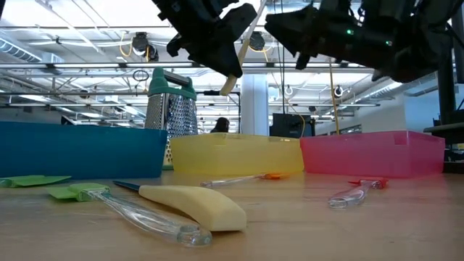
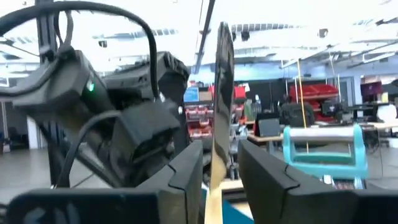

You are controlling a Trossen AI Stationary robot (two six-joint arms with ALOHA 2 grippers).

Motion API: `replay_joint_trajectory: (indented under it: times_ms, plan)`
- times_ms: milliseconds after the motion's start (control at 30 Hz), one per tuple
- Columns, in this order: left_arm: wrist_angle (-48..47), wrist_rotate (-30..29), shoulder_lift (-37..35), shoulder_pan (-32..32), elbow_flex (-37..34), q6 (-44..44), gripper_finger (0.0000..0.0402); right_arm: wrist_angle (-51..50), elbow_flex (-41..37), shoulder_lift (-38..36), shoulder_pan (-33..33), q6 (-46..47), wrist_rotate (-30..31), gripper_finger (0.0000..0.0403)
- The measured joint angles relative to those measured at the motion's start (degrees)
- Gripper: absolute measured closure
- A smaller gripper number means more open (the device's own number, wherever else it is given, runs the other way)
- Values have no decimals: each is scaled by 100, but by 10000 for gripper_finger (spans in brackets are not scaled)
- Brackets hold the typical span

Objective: Pick & Place Kitchen Items
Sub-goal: Put the yellow table knife into the red bin

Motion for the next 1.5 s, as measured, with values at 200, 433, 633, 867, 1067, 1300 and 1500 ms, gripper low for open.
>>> replay_joint_trajectory:
  times_ms: [200,433,633,867,1067,1300,1500]
  plan:
    - [-2,0,0,-4,0,0,325,-1094,513,2,2,34,90,258]
    - [-2,-2,0,-4,0,74,326,-1096,637,2,33,85,285,228]
    - [6,-20,0,5,0,104,324,-1077,643,0,-5,90,807,254]
    - [2,-72,-4,7,0,206,322,-1160,643,0,-24,118,872,361]
    - [-10,-9,-4,7,0,229,322,-1282,643,0,-24,202,876,397]
    - [-18,4,-4,7,0,308,322,-1443,643,-17,154,17,1358,401]
    - [-11,20,-11,-7,2,582,322,-2241,624,-383,371,-236,2120,402]
